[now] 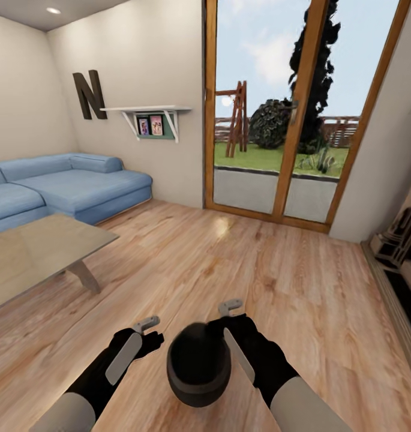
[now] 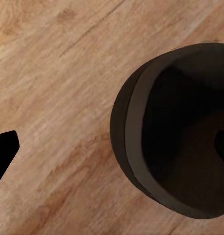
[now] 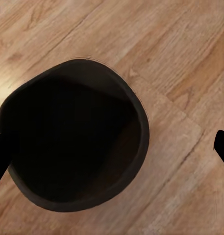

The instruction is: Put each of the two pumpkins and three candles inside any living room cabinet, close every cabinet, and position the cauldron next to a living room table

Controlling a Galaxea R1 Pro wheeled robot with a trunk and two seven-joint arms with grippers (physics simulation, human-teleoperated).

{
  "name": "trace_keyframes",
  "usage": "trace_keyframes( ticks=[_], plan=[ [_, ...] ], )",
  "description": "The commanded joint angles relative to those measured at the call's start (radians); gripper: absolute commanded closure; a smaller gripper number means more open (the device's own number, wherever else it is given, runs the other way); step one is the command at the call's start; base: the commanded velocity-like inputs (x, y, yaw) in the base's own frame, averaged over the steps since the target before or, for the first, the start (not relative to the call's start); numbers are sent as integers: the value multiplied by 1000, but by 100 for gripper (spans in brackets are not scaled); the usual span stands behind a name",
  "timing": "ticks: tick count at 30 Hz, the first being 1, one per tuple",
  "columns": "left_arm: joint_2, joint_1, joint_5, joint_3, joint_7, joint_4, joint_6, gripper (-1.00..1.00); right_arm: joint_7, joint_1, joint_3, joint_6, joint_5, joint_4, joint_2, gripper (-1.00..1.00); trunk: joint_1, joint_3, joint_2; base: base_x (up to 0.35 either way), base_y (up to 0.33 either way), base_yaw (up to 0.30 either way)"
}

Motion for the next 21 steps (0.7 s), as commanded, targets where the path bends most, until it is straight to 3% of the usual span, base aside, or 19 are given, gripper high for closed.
trace_keyframes(
  ticks=[1, 9, 21],
  plan=[
    [-2, -7, 10, -6, 3, 8, 0, -100, -9, -1, 1, 0, -11, 1, 0, -100, 0, -1, 0, 336, -71, 2],
    [-42, -60, 7, -45, -54, 114, -8, -100, -9, -1, -1, -6, -10, 6, 0, -100, 0, -1, 0, 302, -98, 1],
    [-81, -100, 7, -68, -59, 203, -1, -100, -9, -14, -7, 1, -14, 84, 0, -100, 0, -1, 0, 33, -12, 0]
  ],
)
